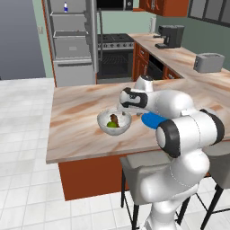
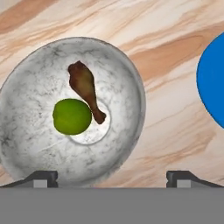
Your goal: Pick the chicken drumstick and lime from their plates and place them in the bowl. Then put the bowl in the fridge.
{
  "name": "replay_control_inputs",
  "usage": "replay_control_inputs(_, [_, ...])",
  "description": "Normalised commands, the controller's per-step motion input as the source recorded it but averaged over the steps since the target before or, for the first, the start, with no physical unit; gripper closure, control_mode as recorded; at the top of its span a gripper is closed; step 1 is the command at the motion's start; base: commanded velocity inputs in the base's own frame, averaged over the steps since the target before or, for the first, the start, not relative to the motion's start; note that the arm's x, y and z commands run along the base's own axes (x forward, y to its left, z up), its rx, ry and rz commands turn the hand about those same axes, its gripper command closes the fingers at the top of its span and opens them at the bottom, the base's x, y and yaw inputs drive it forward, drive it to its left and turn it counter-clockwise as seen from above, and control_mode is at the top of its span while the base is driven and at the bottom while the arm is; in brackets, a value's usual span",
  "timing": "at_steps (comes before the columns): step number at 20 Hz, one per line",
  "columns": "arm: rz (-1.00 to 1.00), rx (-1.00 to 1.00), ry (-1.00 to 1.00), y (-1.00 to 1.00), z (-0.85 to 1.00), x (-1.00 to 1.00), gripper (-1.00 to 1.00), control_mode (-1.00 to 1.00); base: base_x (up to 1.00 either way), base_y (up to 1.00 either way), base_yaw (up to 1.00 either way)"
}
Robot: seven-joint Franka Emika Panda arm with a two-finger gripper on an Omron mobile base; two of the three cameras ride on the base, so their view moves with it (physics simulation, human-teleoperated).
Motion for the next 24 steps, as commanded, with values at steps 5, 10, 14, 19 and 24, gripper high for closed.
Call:
replay_control_inputs(5, [-0.32,-0.01,0.04,-0.21,-0.06,-0.13,-1.0,-1.0,0.0,0.0,0.0])
replay_control_inputs(10, [-0.27,0.0,0.05,-0.17,-0.13,-0.05,-1.0,-1.0,0.0,0.0,0.0])
replay_control_inputs(14, [-0.18,0.0,0.0,-0.07,-0.14,0.0,-1.0,-1.0,0.0,0.0,0.0])
replay_control_inputs(19, [-0.05,0.0,0.03,-0.01,-0.11,0.1,-1.0,-1.0,0.0,0.0,0.0])
replay_control_inputs(24, [0.0,0.06,0.08,0.0,-0.14,0.15,-1.0,-1.0,0.0,0.0,0.0])
